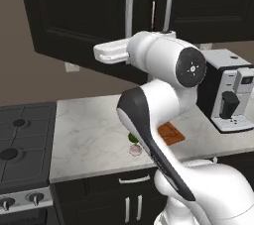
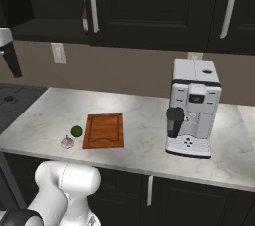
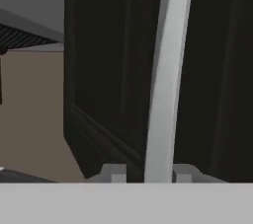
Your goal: Open the cabinet. Place the bowl and condiment on the counter. Then place the lime and garlic on the cutting board.
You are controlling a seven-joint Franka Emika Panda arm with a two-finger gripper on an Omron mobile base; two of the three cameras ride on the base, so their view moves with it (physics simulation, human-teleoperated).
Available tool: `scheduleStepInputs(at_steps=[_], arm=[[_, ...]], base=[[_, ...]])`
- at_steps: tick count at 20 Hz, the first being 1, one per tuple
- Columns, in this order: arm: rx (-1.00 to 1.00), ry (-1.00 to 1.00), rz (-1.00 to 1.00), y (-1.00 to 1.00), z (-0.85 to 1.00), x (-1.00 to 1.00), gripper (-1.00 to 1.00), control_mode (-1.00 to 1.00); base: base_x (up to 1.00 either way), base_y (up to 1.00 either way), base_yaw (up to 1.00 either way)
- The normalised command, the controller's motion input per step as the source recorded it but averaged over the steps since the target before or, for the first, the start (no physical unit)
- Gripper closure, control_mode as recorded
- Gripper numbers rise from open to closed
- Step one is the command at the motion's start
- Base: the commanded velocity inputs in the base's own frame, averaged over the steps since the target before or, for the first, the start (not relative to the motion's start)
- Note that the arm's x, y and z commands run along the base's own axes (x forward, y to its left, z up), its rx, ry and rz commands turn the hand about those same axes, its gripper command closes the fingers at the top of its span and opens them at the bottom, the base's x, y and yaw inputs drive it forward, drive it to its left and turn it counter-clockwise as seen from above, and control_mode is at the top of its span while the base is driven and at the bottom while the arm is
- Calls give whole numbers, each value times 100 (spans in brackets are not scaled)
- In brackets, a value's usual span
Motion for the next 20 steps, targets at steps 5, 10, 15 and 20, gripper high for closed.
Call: scheduleStepInputs(at_steps=[5,10,15,20], arm=[[0,-6,0,44,29,-88,-100,-100],[1,-19,0,4,60,-100,-100,-100],[10,-22,0,-51,78,-100,-100,-100],[14,-18,0,-78,73,-100,-100,-100]], base=[[0,0,0],[0,0,0],[0,0,0],[0,0,0]])
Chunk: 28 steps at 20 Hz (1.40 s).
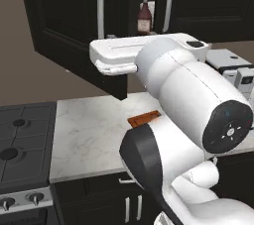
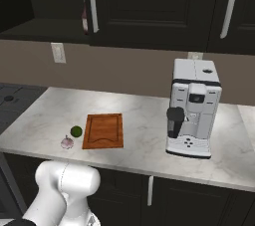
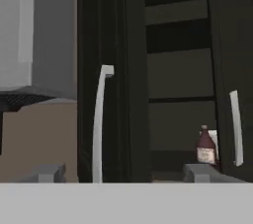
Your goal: Open the cabinet. Place the bowl and condiment on the counter. Then place the lime and garlic on the cutting board.
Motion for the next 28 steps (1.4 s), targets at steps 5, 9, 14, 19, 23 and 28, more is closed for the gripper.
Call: scheduleStepInputs(at_steps=[5,9,14,19,23,28], arm=[[16,-16,0,-60,65,-100,-100,-100],[16,-2,0,-74,4,-40,-100,-100],[16,1,1,-68,-39,26,-100,-100],[17,11,10,-56,-37,55,-100,-100],[15,28,11,-21,-24,42,-100,-100],[21,15,1,-1,-19,3,-100,-100]], base=[[0,0,0],[0,0,0],[0,0,0],[0,0,0],[0,0,0],[0,0,0]])
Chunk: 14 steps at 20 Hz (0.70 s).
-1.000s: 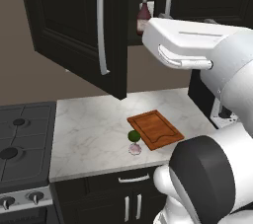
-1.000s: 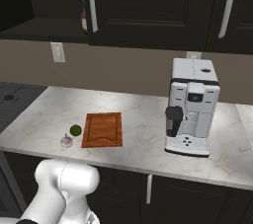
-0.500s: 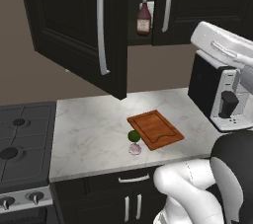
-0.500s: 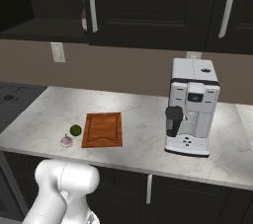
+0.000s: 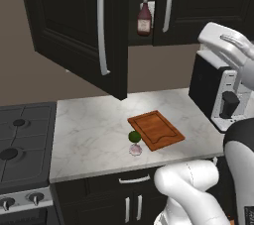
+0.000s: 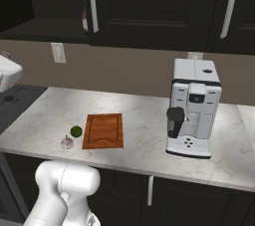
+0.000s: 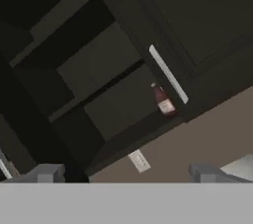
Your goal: Open the cabinet. Place the bowl and condiment on the counter. Then place the lime and garlic on the cutting board.
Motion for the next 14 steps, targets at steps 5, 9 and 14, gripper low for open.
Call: scheduleStepInputs(at_steps=[5,9,14], arm=[[27,25,5,-9,-3,15,-100,-100],[27,19,6,-4,0,13,-100,-100],[16,13,6,0,0,31,-100,-100]], base=[[0,0,0],[0,0,0],[0,0,0]])
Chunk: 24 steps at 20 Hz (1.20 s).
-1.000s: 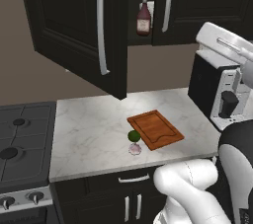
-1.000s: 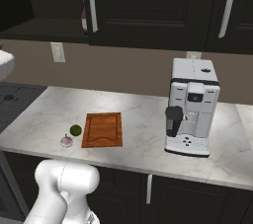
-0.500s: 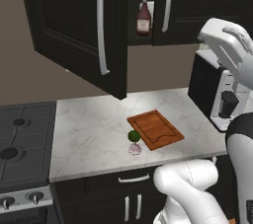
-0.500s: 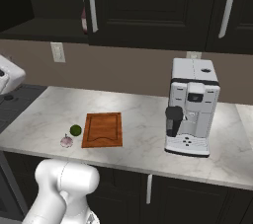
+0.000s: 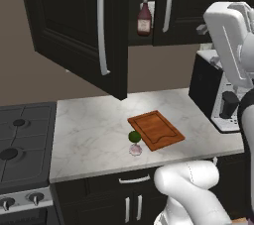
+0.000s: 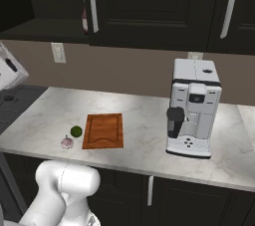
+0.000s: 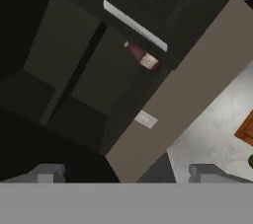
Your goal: Open the cabinet. Place the bowl and condiment on the counter. Then place the lime and garlic on the cutting board.
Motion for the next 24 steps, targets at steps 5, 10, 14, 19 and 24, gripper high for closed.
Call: scheduleStepInputs(at_steps=[5,10,14,19,24], arm=[[13,5,8,0,0,40,-100,-100],[17,0,13,9,0,42,-100,-100],[15,0,20,39,-6,37,-100,-100],[10,0,24,54,-13,32,-100,-100],[6,0,23,40,-10,32,-100,-100]], base=[[0,0,0],[0,0,0],[0,0,0],[0,0,0],[0,0,0]])
